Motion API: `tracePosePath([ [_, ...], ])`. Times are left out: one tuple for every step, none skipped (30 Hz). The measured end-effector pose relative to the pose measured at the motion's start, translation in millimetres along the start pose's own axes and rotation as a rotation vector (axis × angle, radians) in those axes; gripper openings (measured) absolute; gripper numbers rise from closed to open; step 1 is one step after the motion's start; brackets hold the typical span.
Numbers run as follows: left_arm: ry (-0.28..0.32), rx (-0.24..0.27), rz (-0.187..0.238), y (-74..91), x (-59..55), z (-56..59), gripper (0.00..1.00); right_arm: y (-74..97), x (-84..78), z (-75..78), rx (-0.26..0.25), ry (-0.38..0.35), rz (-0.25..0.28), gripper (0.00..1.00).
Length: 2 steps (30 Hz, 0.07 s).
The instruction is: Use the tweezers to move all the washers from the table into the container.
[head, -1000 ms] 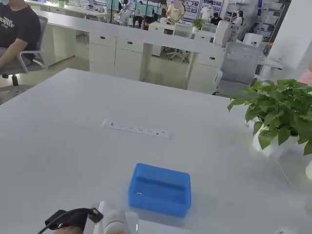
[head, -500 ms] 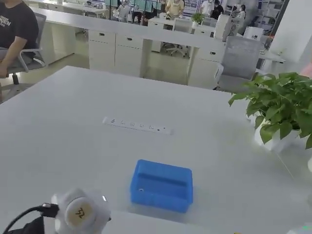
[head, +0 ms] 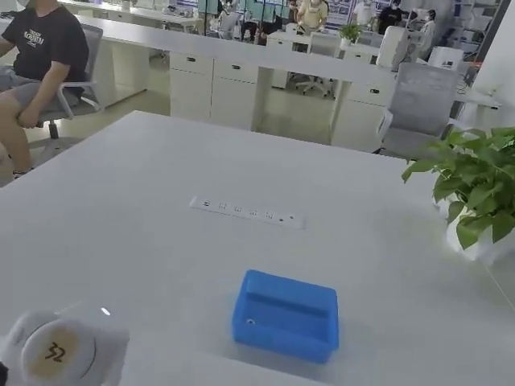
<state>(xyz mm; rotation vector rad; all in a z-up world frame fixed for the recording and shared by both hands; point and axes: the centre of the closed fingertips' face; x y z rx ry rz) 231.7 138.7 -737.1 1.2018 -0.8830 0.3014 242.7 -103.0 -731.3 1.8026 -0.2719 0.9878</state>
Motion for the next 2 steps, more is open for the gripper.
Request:
tracePosePath([
  [0.008, 0.019, 0.027, 3.0, 4.6, -4.1, 0.99, -1.0, -1.9, 1.9, -0.009, -0.004, -0.01, 0.75],
  [0.013, 0.017, 0.011, 4.2, 2.8, -4.7, 0.99, -1.5, -3.1, 4.0, -0.019, -0.012, -0.016, 0.76],
])
Point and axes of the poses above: the centre of the closed fingertips' face, and the gripper's own axes: y roughly backward along the fingers, z roughly to its right, x roughly out of its top, and after that the axes turned 8 degrees about -z, right-handed
